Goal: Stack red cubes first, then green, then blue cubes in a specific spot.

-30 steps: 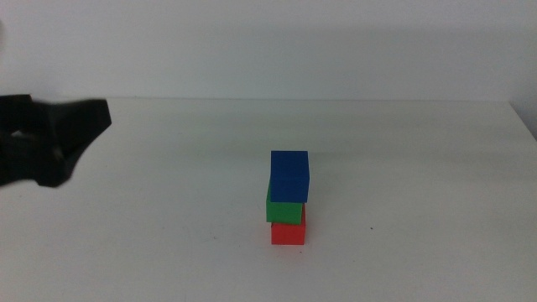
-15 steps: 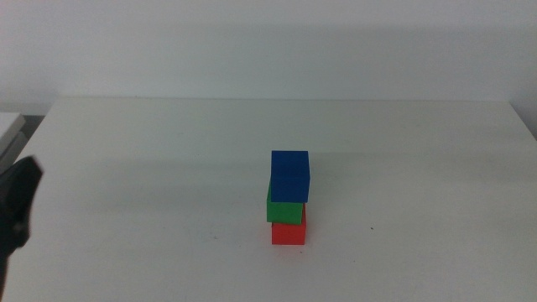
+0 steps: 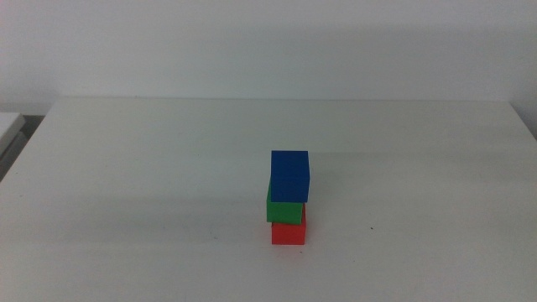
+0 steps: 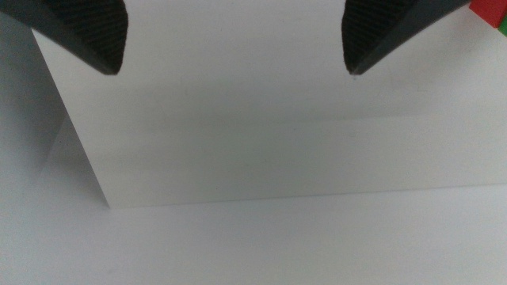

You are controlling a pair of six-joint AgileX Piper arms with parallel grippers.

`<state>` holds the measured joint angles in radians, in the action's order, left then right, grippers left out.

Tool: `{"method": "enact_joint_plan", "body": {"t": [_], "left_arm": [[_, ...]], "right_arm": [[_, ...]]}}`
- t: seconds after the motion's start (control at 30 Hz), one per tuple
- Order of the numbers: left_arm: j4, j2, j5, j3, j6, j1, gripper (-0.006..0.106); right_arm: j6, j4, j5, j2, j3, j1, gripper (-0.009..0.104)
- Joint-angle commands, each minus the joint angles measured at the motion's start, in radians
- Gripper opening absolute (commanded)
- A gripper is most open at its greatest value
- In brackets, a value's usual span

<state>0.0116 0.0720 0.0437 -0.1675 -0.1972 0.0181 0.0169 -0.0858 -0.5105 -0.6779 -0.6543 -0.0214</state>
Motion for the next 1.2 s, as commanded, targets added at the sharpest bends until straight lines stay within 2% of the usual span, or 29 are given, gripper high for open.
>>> {"method": "enact_joint_plan", "body": {"t": [0.0, 0.17, 0.27, 0.37, 0.43, 0.6, 0.73, 0.77, 0.83, 1.17], "left_arm": [[0.012, -0.008, -0.011, 0.004, -0.010, 0.001, 0.094], [-0.003, -0.008, 0.015, 0.019, -0.010, 0.001, 0.094], [-0.029, -0.008, 0.055, 0.059, -0.010, 0.001, 0.094], [-0.029, -0.008, -0.003, 0.130, -0.010, 0.001, 0.094], [-0.029, -0.008, -0.053, 0.167, -0.010, 0.001, 0.094], [-0.027, -0.009, -0.020, 0.167, -0.010, 0.001, 0.094], [-0.035, -0.059, -0.016, 0.167, -0.010, 0.001, 0.094], [-0.049, -0.072, -0.006, 0.167, -0.010, 0.001, 0.094], [-0.068, -0.072, 0.023, 0.167, -0.010, 0.001, 0.094], [-0.071, -0.072, 0.032, 0.167, -0.010, 0.001, 0.094]], "right_arm": [[0.003, 0.001, 0.011, 0.005, 0.004, -0.007, 0.089], [0.003, 0.000, 0.030, 0.017, 0.035, -0.011, 0.089], [0.003, 0.013, 0.177, 0.116, 0.148, -0.030, 0.089], [0.003, 0.033, 0.334, 0.254, 0.315, -0.032, 0.089], [0.003, 0.035, 0.377, 0.339, 0.409, -0.032, 0.089], [0.003, 0.035, 0.372, 0.549, 0.606, -0.032, 0.089], [0.003, 0.035, 0.348, 0.678, 0.654, -0.032, 0.089], [0.003, 0.041, 0.308, 0.678, 0.654, -0.032, 0.089], [0.003, 0.049, 0.351, 0.678, 0.654, -0.032, 0.089], [0.003, 0.057, 0.375, 0.678, 0.654, -0.036, 0.089]]}}
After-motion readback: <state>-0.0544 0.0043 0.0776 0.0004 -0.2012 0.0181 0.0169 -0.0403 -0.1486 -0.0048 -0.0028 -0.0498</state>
